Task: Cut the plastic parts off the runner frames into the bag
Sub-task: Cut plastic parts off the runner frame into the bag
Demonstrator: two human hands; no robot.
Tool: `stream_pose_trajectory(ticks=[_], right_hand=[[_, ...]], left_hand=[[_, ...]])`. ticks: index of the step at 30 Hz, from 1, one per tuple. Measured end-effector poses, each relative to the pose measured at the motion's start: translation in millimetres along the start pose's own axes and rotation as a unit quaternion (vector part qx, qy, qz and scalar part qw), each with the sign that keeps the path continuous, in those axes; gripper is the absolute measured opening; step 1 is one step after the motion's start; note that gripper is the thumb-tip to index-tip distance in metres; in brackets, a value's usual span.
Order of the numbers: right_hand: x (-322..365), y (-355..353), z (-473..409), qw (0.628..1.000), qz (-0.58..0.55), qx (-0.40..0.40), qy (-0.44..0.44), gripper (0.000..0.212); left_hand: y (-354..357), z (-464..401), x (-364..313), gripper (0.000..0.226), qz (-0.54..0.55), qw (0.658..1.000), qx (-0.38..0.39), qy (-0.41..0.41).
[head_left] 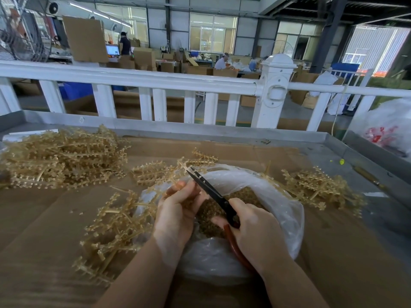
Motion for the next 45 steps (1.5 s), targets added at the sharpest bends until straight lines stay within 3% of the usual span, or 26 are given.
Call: stream_pose_trajectory(ticks=[13, 25, 30, 45], right_hand=[[-0.2, -1.8, 1.4, 0.999, 0.005, -0.052, 0.003, 0.033], [-2.5, -1.1, 2.4, 0.999, 0.017, -0.042, 0.013, 0.029], [-2.4, 1.7, 2.8, 1.0, -0.002, -0.019, 0.019, 0.039], [1.2, 1.0, 0.2, 1.0, -0.002, -0.02, 0.012, 0.04]], left_hand=[[-1.4, -2.0, 0.4, 0.032, -0.014, 0.997, -0.068, 0.041], [0.8, 0.3, -0.2, 0.026, -0.03, 0.996, -0.073, 0.035], [4.7, 6.5, 0.3, 0.024, -0.071, 0.995, -0.058, 0.047], [7.4, 8.8, 0.6, 0.022, -0.092, 0.994, -0.051, 0.038]])
Point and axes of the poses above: each hand's wrist, its own z-axis away from the middle knuckle, its own y-axis out of the palm, x = y × z, the point moved 3 cm from there along -z, towards the middle knuckle, and after that the axes turned 6 degrees about -x, right-handed, at the moved point
